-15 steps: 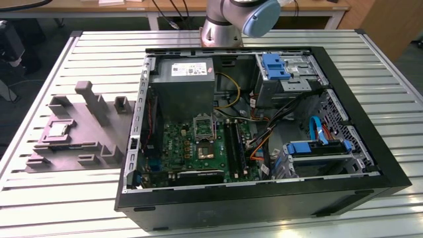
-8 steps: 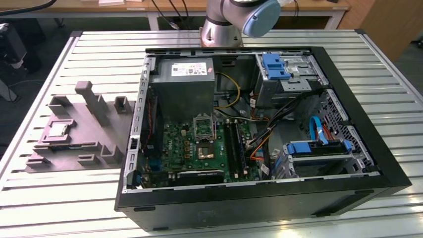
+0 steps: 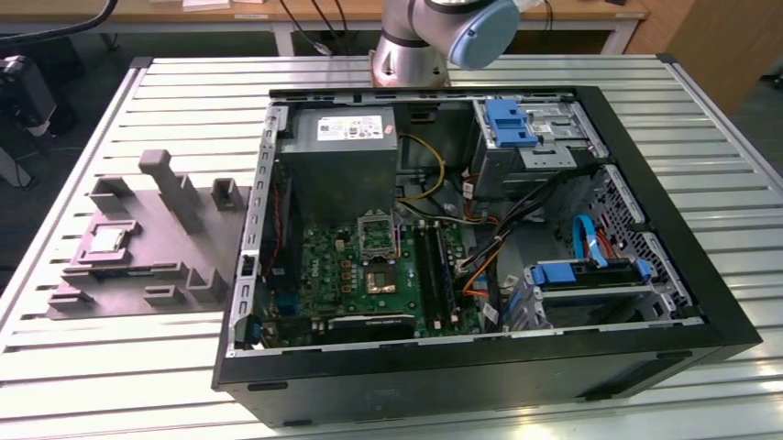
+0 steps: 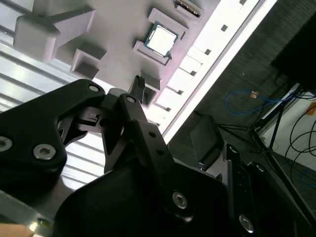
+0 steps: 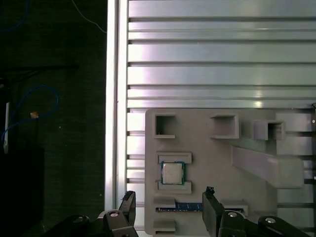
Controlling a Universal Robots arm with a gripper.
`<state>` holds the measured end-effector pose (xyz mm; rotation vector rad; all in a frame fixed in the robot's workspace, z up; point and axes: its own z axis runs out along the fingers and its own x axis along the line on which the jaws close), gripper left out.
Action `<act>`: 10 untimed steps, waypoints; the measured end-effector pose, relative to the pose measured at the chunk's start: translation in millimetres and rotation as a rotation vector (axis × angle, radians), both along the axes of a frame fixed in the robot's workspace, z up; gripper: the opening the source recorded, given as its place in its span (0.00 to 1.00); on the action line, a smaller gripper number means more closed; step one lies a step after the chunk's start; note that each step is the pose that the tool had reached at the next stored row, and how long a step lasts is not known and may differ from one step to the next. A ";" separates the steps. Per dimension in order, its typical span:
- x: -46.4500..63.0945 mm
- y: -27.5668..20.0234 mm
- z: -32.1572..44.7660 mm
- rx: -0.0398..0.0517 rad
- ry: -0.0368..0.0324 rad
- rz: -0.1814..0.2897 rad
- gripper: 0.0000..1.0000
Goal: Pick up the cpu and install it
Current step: 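Pick up the cpu and move it towards the insertion slot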
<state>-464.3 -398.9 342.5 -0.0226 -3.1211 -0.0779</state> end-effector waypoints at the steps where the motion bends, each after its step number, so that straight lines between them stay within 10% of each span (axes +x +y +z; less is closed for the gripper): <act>1: 0.0 -0.2 -1.1 0.0000 0.0001 0.000 0.65; 10: 0.0 -1.4 -4.9 0.0001 0.0002 0.000 0.65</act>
